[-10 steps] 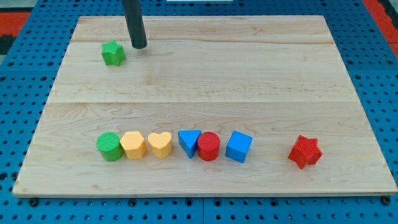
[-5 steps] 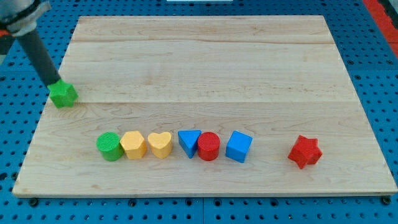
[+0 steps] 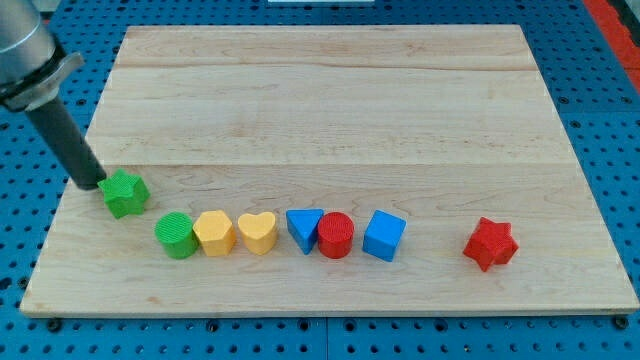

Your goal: Slide the green star to the left side of the green circle

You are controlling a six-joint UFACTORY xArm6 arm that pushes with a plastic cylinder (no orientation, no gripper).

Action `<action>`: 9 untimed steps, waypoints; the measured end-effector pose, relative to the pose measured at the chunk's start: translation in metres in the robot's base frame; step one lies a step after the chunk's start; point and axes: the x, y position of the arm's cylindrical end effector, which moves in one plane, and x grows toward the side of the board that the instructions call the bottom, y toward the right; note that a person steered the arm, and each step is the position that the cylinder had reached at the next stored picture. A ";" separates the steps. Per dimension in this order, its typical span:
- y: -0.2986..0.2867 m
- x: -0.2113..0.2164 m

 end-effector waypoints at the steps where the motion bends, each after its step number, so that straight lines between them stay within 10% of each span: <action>1: 0.008 -0.024; 3: 0.008 0.061; 9: 0.066 0.026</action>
